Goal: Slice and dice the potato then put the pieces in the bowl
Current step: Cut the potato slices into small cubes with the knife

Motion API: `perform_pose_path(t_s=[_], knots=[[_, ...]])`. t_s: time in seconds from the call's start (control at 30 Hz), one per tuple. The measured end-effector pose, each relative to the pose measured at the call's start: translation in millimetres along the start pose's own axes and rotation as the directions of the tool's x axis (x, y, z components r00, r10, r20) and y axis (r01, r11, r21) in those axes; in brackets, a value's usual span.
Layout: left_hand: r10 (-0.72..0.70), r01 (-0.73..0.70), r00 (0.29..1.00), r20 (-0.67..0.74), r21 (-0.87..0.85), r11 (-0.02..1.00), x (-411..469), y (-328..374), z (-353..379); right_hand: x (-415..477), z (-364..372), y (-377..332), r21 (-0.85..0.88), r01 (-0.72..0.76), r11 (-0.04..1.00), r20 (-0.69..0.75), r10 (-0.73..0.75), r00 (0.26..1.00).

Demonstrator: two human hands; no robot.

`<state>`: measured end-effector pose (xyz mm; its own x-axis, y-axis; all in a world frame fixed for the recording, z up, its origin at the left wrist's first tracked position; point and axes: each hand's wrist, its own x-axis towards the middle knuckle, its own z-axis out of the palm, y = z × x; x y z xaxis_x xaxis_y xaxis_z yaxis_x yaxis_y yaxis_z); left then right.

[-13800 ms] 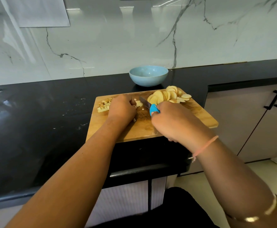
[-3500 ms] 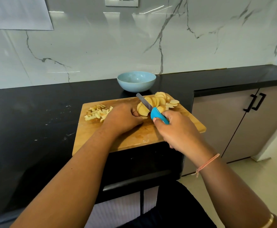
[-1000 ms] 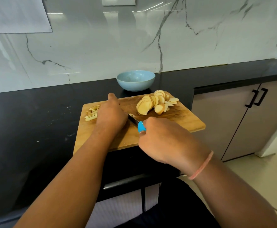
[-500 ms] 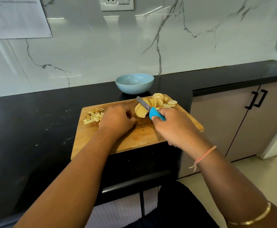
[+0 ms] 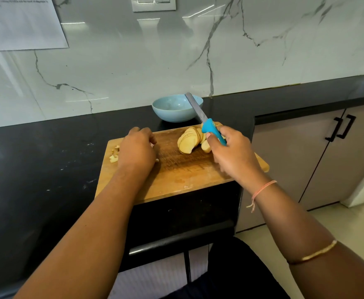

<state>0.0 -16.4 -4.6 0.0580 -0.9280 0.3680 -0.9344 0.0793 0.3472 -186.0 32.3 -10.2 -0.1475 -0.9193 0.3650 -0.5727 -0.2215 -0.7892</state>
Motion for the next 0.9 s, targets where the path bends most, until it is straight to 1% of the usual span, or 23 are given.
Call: perform_pose_path(t_s=[0.1, 0.17, 0.2, 0.27, 0.33, 0.4, 0.47, 0.53, 0.63, 0.7, 0.8, 0.9], knots=[[-0.020, 0.020, 1.000, 0.010, 0.014, 1.000, -1, 2, 1, 3, 5, 8, 0.038, -0.008, 0.999, 0.040, 0.006, 0.999], [-0.049, 0.049, 0.999, 0.001, 0.069, 0.996, -1, 3, 0, 3, 6, 11, 0.061, -0.024, 0.998, 0.038, 0.022, 0.999], [-0.041, 0.044, 0.999, -0.026, 0.108, 0.993, -2, 4, -1, 4, 5, 12, 0.082, -0.040, 0.996, 0.036, 0.037, 0.999], [0.009, 0.002, 0.997, -0.070, 0.147, 0.989, -4, 8, 0, 5, 5, 13, 0.129, -0.071, 0.989, 0.040, 0.066, 0.997], [0.087, -0.076, 0.994, -0.072, 0.139, 0.987, -5, 16, 6, 6, 5, 14, 0.136, -0.079, 0.987, 0.043, 0.074, 0.996], [0.157, -0.151, 0.987, -0.047, 0.107, 0.983, -5, 26, 12, 6, 5, 14, 0.131, -0.079, 0.988, 0.044, 0.074, 0.996], [0.187, -0.186, 0.982, 0.005, 0.091, 0.978, -3, 34, 17, 6, 5, 15, 0.127, -0.084, 0.988, 0.044, 0.079, 0.996], [0.168, -0.170, 0.984, 0.056, 0.043, 0.984, 1, 39, 21, 5, 5, 15, 0.129, -0.083, 0.988, 0.041, 0.079, 0.996], [0.077, -0.066, 0.984, 0.160, -0.076, 0.995, 6, 43, 23, 5, 5, 16, 0.132, -0.075, 0.988, 0.034, 0.071, 0.997], [0.050, -0.035, 0.977, 0.206, -0.075, 0.997, 10, 46, 23, 5, 5, 16, 0.136, -0.073, 0.988, 0.038, 0.069, 0.997], [0.039, -0.025, 0.978, 0.207, -0.068, 0.997, 11, 46, 24, 5, 4, 17, 0.129, -0.065, 0.989, 0.034, 0.061, 0.998], [0.069, -0.065, 0.986, 0.154, -0.033, 0.997, 8, 44, 27, 5, 4, 17, 0.108, -0.044, 0.993, 0.024, 0.042, 0.999]])
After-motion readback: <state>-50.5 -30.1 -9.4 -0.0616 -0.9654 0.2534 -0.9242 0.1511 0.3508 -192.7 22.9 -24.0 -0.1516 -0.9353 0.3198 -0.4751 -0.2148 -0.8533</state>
